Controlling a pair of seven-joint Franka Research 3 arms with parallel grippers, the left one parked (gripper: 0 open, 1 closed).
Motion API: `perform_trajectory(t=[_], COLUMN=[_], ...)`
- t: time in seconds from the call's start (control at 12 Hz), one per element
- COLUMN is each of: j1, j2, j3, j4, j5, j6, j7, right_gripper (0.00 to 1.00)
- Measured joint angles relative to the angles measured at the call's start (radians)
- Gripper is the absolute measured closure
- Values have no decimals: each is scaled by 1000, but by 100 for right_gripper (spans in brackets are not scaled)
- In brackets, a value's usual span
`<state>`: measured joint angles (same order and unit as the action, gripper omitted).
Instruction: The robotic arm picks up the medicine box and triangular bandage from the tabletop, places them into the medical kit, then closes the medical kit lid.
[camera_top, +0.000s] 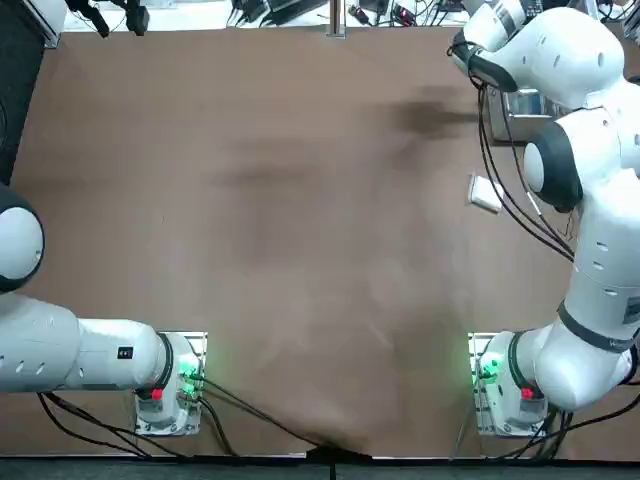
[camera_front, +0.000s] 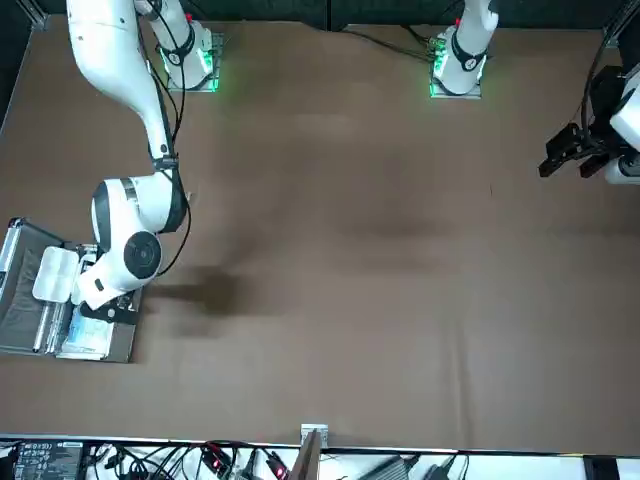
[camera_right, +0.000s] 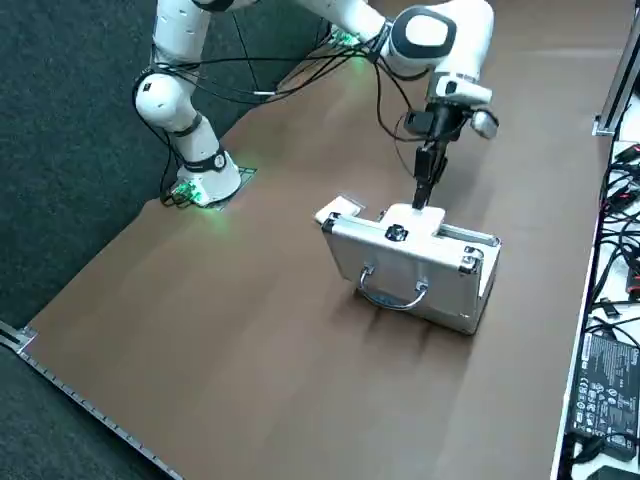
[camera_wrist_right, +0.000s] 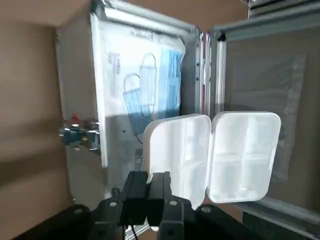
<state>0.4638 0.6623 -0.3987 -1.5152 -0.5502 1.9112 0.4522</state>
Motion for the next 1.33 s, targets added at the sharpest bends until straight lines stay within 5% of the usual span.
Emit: perform_trajectory(t=[0.83, 1.08, 1.33], j1=[-66, -80, -89], j2=[15, 15, 15], j3=[0, 0, 0], j4=[-65, -78, -81], j5=[-2, -4, -4], j6=[23, 49, 54], j7=[-1, -1, -1], right_gripper=[96, 87, 55])
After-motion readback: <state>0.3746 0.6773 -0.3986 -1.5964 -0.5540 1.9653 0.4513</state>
